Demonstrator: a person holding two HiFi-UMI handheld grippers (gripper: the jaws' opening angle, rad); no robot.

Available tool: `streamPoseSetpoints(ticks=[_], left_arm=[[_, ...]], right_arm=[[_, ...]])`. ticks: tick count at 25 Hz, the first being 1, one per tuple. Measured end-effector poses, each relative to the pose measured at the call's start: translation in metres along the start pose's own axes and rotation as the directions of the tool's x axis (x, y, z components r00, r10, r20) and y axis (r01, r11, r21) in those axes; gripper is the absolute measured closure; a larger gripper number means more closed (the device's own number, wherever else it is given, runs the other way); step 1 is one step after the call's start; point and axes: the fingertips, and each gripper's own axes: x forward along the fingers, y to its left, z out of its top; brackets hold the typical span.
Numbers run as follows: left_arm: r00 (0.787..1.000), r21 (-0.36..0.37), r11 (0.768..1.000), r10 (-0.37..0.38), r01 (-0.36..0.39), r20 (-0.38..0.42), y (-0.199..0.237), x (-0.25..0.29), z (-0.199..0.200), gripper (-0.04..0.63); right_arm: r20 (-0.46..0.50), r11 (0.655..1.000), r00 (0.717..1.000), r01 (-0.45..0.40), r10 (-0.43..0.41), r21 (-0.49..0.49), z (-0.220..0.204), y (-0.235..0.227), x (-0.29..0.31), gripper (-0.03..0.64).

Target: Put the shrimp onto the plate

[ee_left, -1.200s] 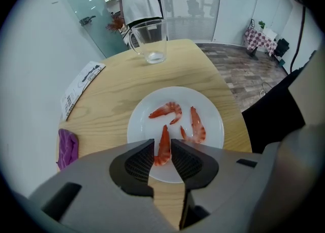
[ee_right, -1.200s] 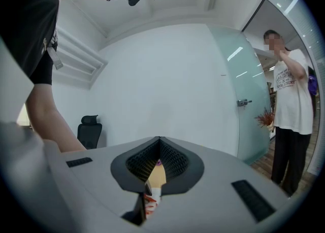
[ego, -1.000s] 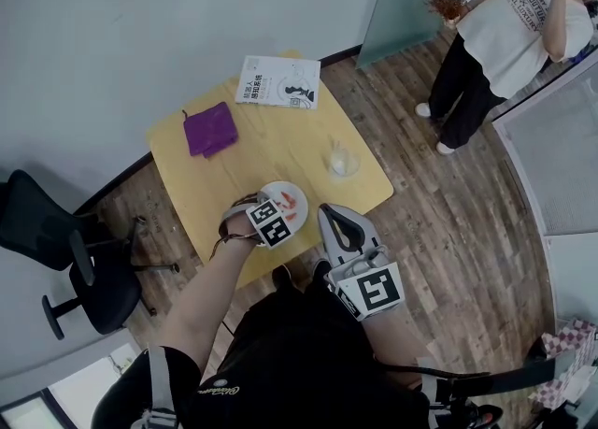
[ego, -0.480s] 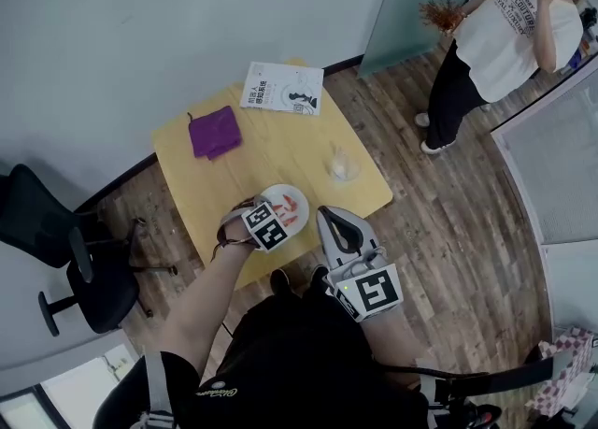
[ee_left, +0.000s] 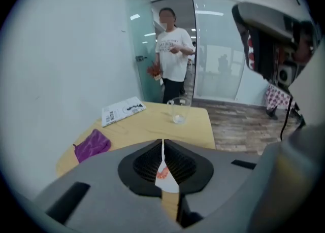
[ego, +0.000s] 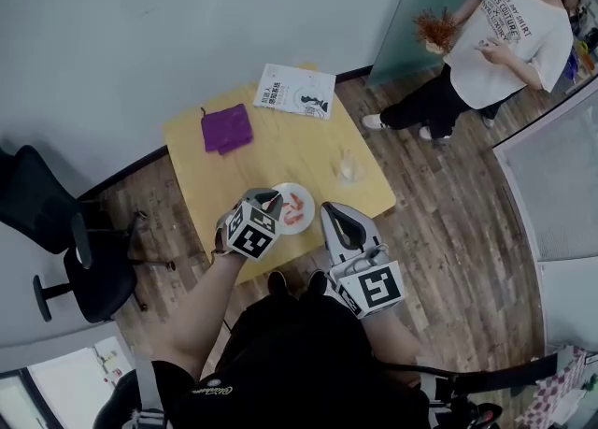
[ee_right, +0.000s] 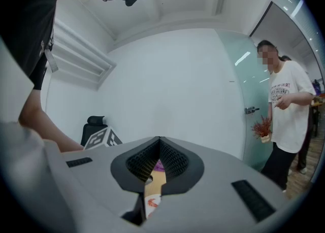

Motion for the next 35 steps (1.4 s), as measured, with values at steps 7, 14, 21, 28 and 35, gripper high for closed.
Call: streamPoseSetpoints(ticks=[7, 14, 21, 28, 35], left_arm=[[0.965, -0.066, 0.996, 0.067, -0.051, 0.254, 0.003, -0.073, 0.068, 0.591], [0.875, -0.131, 0.988, 0.131, -0.079, 0.465, -0.003, -0.136, 0.112, 0.591], [0.788, -0.206, 0.972, 0.217, -0.117, 0.576, -0.006, -0.170, 0.117, 0.591], [0.772, -0.201, 0.973, 0.213, -0.113, 0.599, -0.009, -0.176, 0.121, 0.591], [0.767, -0.205, 0.973, 0.214, -0.110, 0.605, -0.007, -0.179, 0.121, 0.591]], right_arm=[[0.024, 0.999, 0.999, -0.021, 0.022, -0.032, 0.018, 0.007, 0.003, 0.615], [0.046, 0.999, 0.998, -0.035, 0.036, -0.037, 0.032, 0.010, 0.000, 0.615], [0.055, 0.999, 0.997, -0.053, 0.053, -0.012, 0.037, 0.014, -0.003, 0.615], [0.067, 0.998, 0.996, -0.064, 0.064, -0.007, 0.042, 0.018, -0.001, 0.615], [0.067, 0.998, 0.996, -0.058, 0.058, 0.003, 0.042, 0.018, 0.000, 0.615]])
